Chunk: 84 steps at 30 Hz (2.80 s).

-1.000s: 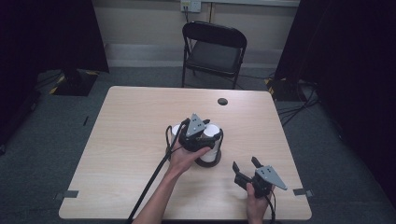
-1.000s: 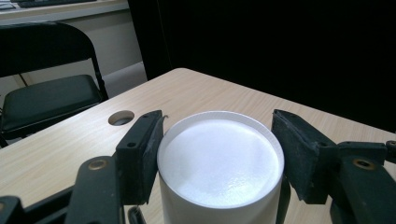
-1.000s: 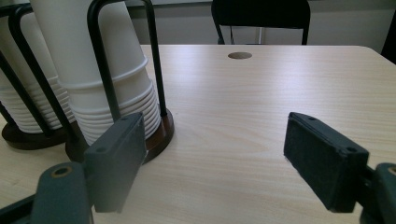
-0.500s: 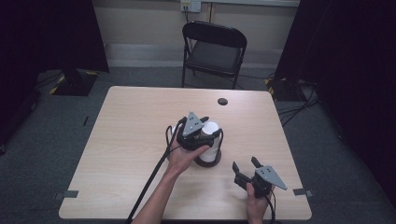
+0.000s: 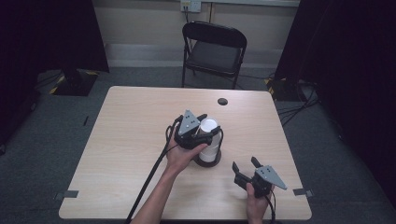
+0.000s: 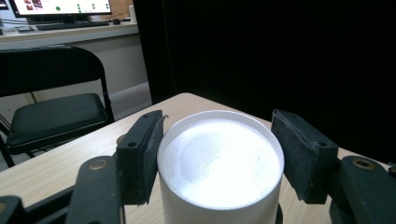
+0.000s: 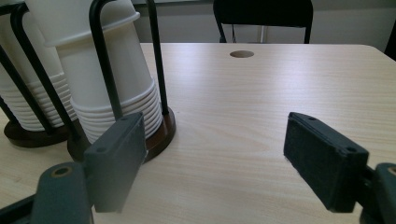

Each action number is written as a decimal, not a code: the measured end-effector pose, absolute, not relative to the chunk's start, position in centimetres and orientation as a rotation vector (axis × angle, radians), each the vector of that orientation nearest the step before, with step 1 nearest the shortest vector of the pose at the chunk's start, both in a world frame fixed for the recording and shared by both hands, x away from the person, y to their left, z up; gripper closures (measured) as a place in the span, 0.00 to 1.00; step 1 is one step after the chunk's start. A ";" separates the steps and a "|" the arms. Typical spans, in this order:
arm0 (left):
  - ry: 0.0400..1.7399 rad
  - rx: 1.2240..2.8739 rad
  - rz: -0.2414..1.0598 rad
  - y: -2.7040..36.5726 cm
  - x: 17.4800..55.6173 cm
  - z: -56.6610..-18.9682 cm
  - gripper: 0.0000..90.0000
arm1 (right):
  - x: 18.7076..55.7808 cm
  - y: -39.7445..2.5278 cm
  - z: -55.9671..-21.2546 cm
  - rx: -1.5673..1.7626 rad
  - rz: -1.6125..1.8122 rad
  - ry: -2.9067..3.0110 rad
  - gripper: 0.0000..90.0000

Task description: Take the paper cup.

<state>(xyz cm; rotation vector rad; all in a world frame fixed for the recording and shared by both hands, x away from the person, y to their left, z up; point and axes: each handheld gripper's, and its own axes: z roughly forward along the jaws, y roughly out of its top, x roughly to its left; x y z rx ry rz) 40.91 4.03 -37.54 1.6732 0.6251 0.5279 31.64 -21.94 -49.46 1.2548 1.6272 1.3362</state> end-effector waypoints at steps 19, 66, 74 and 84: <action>0.622 1.593 0.539 4.8 40.2 -36.4 0.40 | 31.6 -21.9 -49.5 1.260 1.335 1.624 0.23; 0.622 1.513 0.424 8.2 35.8 -34.8 0.40 | 31.2 -21.5 -49.5 1.176 1.334 1.661 0.19; 0.655 1.511 0.382 8.9 35.1 -35.9 0.40 | 31.0 -20.4 -49.3 1.111 1.347 1.743 0.19; 0.699 1.489 0.291 10.0 34.0 -37.4 0.40 | 29.5 -17.8 -47.9 0.954 1.532 1.781 0.34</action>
